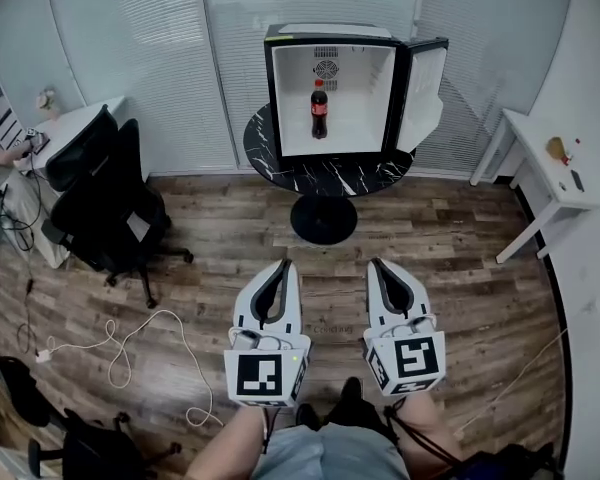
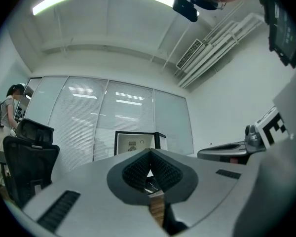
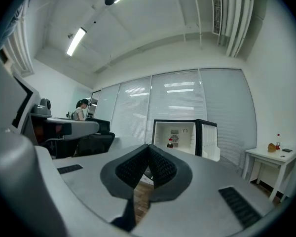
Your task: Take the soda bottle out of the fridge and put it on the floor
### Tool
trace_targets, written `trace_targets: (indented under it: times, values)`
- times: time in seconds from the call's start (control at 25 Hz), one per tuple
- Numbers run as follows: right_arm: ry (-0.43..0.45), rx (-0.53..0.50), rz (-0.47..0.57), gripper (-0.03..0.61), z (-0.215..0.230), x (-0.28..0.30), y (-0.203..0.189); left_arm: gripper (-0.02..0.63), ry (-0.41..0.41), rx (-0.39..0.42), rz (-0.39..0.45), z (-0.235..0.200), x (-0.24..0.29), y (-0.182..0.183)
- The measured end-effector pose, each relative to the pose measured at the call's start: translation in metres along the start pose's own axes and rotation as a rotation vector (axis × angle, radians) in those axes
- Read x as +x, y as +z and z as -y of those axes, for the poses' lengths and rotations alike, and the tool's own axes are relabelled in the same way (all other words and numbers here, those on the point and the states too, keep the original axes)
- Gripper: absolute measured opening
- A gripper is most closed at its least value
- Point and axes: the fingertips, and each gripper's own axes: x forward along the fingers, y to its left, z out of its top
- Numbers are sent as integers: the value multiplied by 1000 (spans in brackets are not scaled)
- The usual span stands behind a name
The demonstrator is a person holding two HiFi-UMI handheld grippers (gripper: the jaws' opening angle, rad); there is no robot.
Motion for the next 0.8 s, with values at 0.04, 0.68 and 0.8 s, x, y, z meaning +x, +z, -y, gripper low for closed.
trace_targets:
  times: [0.04, 0.68, 0.8]
  values:
    - [-5, 1, 0, 14, 4, 3, -1, 11, -3, -1, -6, 0, 5, -4]
    - [25, 42, -27, 14, 127, 165, -38, 11, 28, 32, -75, -9, 198, -59]
    - [44, 49, -27, 14, 153, 199, -38, 11, 46, 38, -74, -12, 242, -58]
